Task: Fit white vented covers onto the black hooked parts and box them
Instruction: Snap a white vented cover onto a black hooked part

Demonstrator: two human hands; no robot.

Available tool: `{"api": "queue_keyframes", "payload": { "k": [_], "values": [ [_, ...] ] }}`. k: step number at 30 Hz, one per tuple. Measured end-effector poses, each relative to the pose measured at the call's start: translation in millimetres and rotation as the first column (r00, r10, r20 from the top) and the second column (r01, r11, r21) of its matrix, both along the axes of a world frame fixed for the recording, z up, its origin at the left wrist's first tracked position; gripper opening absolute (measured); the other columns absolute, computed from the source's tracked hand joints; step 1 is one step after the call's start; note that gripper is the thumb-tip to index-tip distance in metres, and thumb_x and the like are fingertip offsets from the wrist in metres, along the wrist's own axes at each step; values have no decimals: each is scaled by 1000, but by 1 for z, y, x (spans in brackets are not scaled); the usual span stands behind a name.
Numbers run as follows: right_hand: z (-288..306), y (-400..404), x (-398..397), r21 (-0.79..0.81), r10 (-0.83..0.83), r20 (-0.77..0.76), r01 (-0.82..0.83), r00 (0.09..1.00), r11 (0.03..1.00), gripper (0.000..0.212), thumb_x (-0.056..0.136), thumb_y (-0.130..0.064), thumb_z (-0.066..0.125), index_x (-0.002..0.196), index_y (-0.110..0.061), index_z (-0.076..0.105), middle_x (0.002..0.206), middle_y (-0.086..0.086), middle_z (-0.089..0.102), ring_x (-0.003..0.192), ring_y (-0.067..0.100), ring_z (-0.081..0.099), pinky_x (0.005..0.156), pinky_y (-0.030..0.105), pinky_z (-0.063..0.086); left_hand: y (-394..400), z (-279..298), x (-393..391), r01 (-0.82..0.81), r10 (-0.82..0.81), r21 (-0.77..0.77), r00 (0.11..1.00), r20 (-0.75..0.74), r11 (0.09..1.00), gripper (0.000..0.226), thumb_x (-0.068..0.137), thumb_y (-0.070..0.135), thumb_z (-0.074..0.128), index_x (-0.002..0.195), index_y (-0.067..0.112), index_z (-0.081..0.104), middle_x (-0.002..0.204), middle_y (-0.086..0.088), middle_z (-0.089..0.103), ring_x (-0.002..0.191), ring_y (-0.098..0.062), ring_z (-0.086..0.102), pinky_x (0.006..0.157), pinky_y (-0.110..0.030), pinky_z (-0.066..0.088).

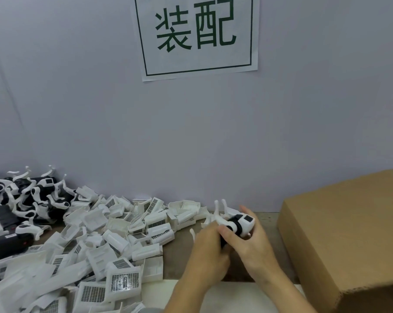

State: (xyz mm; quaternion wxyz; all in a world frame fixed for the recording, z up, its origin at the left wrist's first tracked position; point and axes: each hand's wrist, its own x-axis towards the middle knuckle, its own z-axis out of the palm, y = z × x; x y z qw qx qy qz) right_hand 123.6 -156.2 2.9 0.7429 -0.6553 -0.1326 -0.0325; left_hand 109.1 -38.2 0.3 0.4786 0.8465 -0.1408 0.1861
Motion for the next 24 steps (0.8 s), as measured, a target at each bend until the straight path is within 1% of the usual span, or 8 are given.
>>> {"api": "queue_keyframes", "payload": {
  "k": [4, 7, 11, 16, 19, 21, 23, 24],
  "values": [
    [0, -1, 3, 16, -161, 84, 160, 983, 987, 21, 76, -15, 84, 89, -29, 74, 82, -7, 76, 77, 5, 72, 60, 13, 52, -1, 0, -1, 29, -27, 114, 1000, -14, 993, 51, 88, 2, 49, 125, 34, 61, 120, 20, 67, 117, -1, 59, 102, -32, 49],
    [-1, -1, 4, -6, -278, 90, 280, 956, 960, 11, 74, -24, 84, 77, -26, 74, 74, -13, 74, 70, 3, 70, 53, 13, 50, -3, -2, -1, 56, -51, 87, 997, -61, 995, 40, 88, 8, 49, 119, 33, 53, 109, 16, 69, 105, -6, 63, 92, -39, 54],
    [0, 3, 1, -2, -398, 96, 400, 912, 916, 19, 74, -33, 84, 79, -21, 70, 70, -18, 71, 64, -2, 66, 47, 9, 44, -7, -4, 0, 34, -31, 83, 999, -36, 996, 29, 90, 13, 46, 107, 36, 40, 98, 15, 66, 92, -9, 63, 80, -43, 55],
    [2, 5, -3, 42, -74, 30, 73, 997, 996, 33, 86, -34, 74, 114, -25, 61, 101, -14, 73, 95, -5, 66, 70, 11, 51, -3, -1, 4, -135, 149, -219, 988, 49, 966, 40, 94, 7, 58, 103, 45, 67, 90, 13, 73, 83, -10, 67, 77, -34, 56],
    [-2, 5, -3, -10, -57, -36, 57, 998, 998, 37, 96, -41, 58, 132, -39, 46, 115, -25, 61, 107, -10, 56, 92, 20, 47, 1, 8, 6, -339, 318, -565, 938, -140, 752, 20, 103, 19, 52, 101, 22, 72, 85, 2, 73, 83, -19, 67, 70, -21, 53],
    [-3, 3, -1, -54, -95, -72, 91, 993, 994, 33, 101, -37, 51, 134, -31, 53, 122, -14, 63, 116, 3, 57, 103, 33, 46, 7, 14, 6, -374, 187, -803, 928, -323, 464, 33, 104, 38, 48, 97, 14, 70, 75, -1, 71, 71, -19, 68, 63, -25, 50],
    [-2, 3, 0, -86, -117, -111, 108, 987, 990, 25, 103, -33, 48, 124, -25, 60, 116, -5, 66, 112, 13, 61, 95, 33, 49, 13, 19, 4, -346, 28, -902, 936, -351, 259, 40, 95, 48, 58, 97, 9, 68, 65, -2, 67, 54, -16, 65, 56, -29, 48],
    [-1, 4, -1, -94, -111, -125, 100, 986, 991, 22, 103, -33, 48, 118, -25, 63, 109, -4, 68, 104, 14, 64, 83, 28, 50, 14, 21, 3, -333, 15, -905, 940, -342, 266, 39, 90, 45, 66, 100, 8, 65, 65, -1, 65, 50, -15, 63, 52, -28, 47]
  ]
}}
